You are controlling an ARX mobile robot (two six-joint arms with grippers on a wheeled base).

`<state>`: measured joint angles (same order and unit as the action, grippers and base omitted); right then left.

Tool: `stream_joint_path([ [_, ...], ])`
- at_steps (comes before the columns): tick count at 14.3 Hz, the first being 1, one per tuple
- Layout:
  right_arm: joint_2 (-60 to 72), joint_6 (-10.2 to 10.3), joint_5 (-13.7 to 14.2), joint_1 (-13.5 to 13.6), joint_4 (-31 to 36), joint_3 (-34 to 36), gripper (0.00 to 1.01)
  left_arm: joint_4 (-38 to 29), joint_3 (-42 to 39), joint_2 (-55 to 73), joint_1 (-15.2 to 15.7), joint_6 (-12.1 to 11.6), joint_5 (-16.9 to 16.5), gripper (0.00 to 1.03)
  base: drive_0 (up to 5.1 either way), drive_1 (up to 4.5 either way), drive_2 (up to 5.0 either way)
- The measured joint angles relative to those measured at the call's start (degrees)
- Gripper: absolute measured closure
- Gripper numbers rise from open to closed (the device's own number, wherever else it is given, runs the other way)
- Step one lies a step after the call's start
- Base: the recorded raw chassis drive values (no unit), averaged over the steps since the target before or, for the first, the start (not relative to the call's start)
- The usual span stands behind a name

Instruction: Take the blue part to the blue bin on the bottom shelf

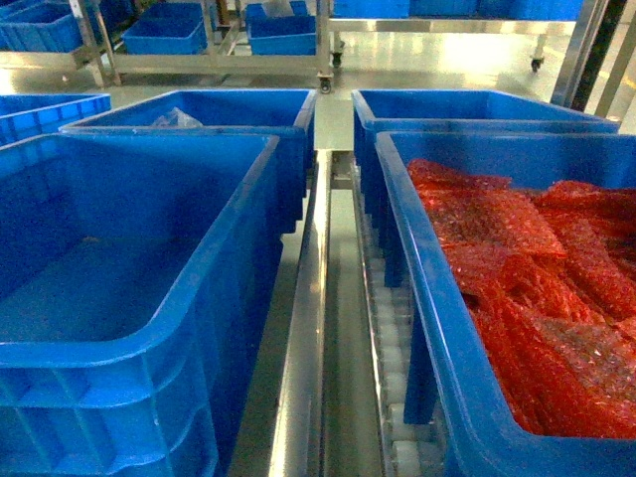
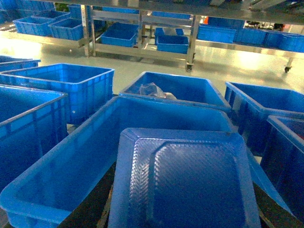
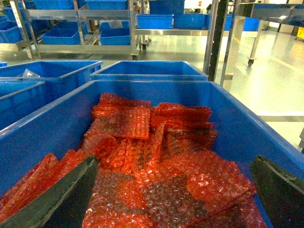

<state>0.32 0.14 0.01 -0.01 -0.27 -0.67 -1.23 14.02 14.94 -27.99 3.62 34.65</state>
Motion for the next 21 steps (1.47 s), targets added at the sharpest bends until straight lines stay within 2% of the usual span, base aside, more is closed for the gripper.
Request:
stream_joint_path([
  [5, 0.0, 0.0, 0.0, 0.0, 0.0, 0.0, 0.03, 0.2, 0.0, 0.0, 0.0, -0.2, 0.2, 0.60, 0.0, 0.00, 0.0],
  [6, 0.0, 0.0, 0.0, 0.0, 0.0, 0.0, 0.03, 2.2, 0.2, 0.4, -1.2, -2.5, 3.0, 0.60, 0.0, 0.00, 0.0],
  [7, 0.0, 0.0, 0.0, 0.0, 0.0, 0.0, 0.03, 2.3, 0.2, 1.0, -2.7, -3.8, 4.1, 0.60, 0.0, 0.00, 0.0],
  [8, 0.0, 0.0, 0.0, 0.0, 0.0, 0.0, 0.03, -2.2, 0.2, 3.5, -3.3, -4.5, 1.9, 0.60, 0.0, 0.00, 0.0],
  [9, 0.0, 0.0, 0.0, 0.0, 0.0, 0.0, 0.03, -10.3, 0.2, 10.3, 0.8, -5.6, -2.7, 0.60, 0.0, 0.00, 0.0],
  [10, 0.0, 0.0, 0.0, 0.0, 0.0, 0.0, 0.03, -17.5, 1.0, 19.9, 5.1, -5.2, -7.2, 0.60, 0.0, 0.00, 0.0],
  [11, 0.0, 0.0, 0.0, 0.0, 0.0, 0.0, 0.03, -24.2, 3.1, 29.8, 7.3, -4.2, -11.8, 0.60, 0.0, 0.00, 0.0],
  [12, 0.0, 0.0, 0.0, 0.0, 0.0, 0.0, 0.03, -30.4, 5.8, 39.3, 9.0, -3.5, -15.0, 0.60, 0.0, 0.00, 0.0],
  [13, 0.0, 0.0, 0.0, 0.0, 0.0, 0.0, 0.03, -33.9, 8.5, 47.1, 9.8, -2.1, -16.6, 0.60, 0.0, 0.00, 0.0],
  [14, 0.0, 0.0, 0.0, 0.0, 0.0, 0.0, 0.03, -36.1, 10.2, 53.3, 9.8, -1.0, -17.0, 0.55, 0.0, 0.00, 0.0],
  [15, 0.0, 0.0, 0.0, 0.0, 0.0, 0.0, 0.03, -35.8, 10.5, 56.5, 9.6, -0.6, -16.9, 0.42, 0.0, 0.00, 0.0],
  [18, 0.0, 0.0, 0.0, 0.0, 0.0, 0.0, 0.03, -36.2, 10.5, 55.7, 9.3, -0.4, -17.1, 0.03, 0.0, 0.00, 0.0],
  [20, 0.0, 0.0, 0.0, 0.0, 0.0, 0.0, 0.03, -36.1, 10.5, 55.8, 9.3, -0.3, -17.1, 0.05, 0.0, 0.00, 0.0],
  [21, 0.0, 0.0, 0.0, 0.0, 0.0, 0.0, 0.03, -42.3, 9.5, 56.6, 9.7, -1.1, -16.9, 0.10, 0.0, 0.00, 0.0],
])
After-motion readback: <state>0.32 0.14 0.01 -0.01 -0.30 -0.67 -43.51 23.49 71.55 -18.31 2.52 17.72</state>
